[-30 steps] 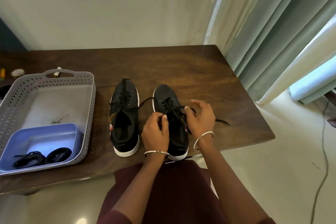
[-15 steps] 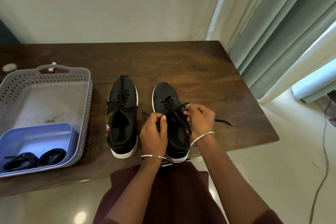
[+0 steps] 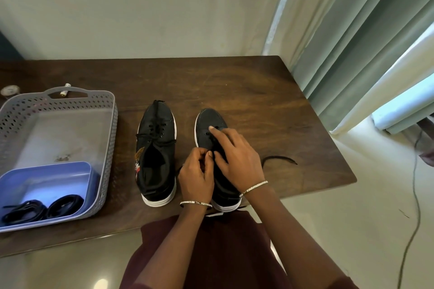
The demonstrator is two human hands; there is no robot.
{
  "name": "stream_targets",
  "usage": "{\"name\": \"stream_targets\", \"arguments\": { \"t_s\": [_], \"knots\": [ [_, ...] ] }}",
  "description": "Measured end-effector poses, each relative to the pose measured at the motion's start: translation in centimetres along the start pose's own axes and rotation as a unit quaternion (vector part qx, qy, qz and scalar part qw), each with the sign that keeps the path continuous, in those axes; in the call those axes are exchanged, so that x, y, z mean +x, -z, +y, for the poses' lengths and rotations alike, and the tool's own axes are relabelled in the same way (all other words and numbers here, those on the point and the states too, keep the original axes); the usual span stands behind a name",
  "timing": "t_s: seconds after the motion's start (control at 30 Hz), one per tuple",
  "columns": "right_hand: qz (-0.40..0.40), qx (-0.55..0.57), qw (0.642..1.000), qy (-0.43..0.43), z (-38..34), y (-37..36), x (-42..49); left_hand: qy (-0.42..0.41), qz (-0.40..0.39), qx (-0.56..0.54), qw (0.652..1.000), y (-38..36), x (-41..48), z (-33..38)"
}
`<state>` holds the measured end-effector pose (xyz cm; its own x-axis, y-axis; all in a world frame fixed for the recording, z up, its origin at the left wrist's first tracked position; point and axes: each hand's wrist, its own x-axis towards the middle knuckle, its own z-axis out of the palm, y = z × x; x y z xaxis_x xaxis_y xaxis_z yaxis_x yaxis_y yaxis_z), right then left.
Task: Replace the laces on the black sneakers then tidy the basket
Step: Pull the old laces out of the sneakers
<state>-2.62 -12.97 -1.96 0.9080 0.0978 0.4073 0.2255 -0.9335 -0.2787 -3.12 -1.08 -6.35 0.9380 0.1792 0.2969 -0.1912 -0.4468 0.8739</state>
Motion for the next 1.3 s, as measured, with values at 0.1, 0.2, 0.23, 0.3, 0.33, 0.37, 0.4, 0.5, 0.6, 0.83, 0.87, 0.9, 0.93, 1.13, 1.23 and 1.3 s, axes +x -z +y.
{"name": "stream_targets", "arguments": {
  "t_s": [0.1, 0.2, 0.23, 0.3, 0.33, 0.37, 0.4, 0.5, 0.6, 0.83, 0.87, 0.9, 0.93, 1.13, 1.23, 1.3],
  "knots": [
    [0.003, 0.017, 1.000, 0.014, 0.4, -0.6, 0.1, 0.000, 0.003, 0.005, 1.000, 0.0, 0.1, 0.0],
    [0.000, 0.056, 0.998, 0.024, 1.3, -0.6, 0.5, 0.001, 0.000, 0.007, 1.000, 0.0, 0.1, 0.0],
    [-0.002, 0.068, 0.997, 0.019, 1.4, -0.5, 0.7, 0.001, -0.001, 0.006, 1.000, 0.0, 0.1, -0.1],
    [0.005, 0.097, 0.995, -0.003, 1.5, -0.3, 1.1, 0.001, -0.002, 0.002, 1.000, 0.0, 0.1, -0.1],
    [0.018, 0.128, 0.991, -0.025, 1.5, -0.2, 1.2, 0.001, -0.002, 0.002, 1.000, 0.0, 0.2, -0.1],
    [0.039, 0.179, 0.981, -0.062, 1.4, -0.1, 1.2, 0.003, -0.001, 0.003, 1.000, 0.0, 0.2, -0.1],
    [0.070, 0.245, 0.960, -0.117, 1.2, 0.0, 1.3, 0.005, -0.001, 0.003, 1.000, 0.0, 0.2, -0.1],
    [0.192, 0.459, 0.772, -0.396, 1.5, 0.3, 1.6, 0.011, -0.004, -0.002, 1.000, -0.1, 0.3, -0.1],
    [0.099, 0.504, 0.637, -0.575, 2.8, -0.1, 0.8, 0.010, -0.002, -0.006, 1.000, 0.0, 0.3, -0.1],
    [0.043, 0.061, 0.958, -0.278, 0.6, 0.8, -0.2, 0.004, 0.000, -0.006, 1.000, 0.0, 0.3, -0.1],
    [0.040, 0.025, 0.978, -0.203, 0.3, 1.0, 0.0, 0.003, 0.000, -0.008, 1.000, 0.0, 0.3, -0.1],
    [0.037, 0.002, 0.989, -0.141, 0.2, 0.9, 0.1, 0.003, 0.000, -0.009, 1.000, 0.0, 0.3, -0.1],
    [0.038, -0.010, 0.995, -0.089, 0.2, 0.8, 0.1, 0.003, 0.000, -0.010, 1.000, 0.0, 0.3, -0.2],
    [0.040, -0.086, 0.994, 0.056, 1.6, 0.2, 0.5, 0.003, -0.001, -0.006, 1.000, 0.1, 0.3, -0.2],
    [0.036, -0.143, 0.985, 0.086, 2.1, 0.0, 1.1, 0.003, 0.001, -0.002, 1.000, 0.1, 0.3, -0.1],
    [0.027, -0.139, 0.989, 0.052, 2.3, -0.1, 1.4, 0.006, 0.001, -0.002, 1.000, 0.1, 0.3, -0.2]
  ]
}}
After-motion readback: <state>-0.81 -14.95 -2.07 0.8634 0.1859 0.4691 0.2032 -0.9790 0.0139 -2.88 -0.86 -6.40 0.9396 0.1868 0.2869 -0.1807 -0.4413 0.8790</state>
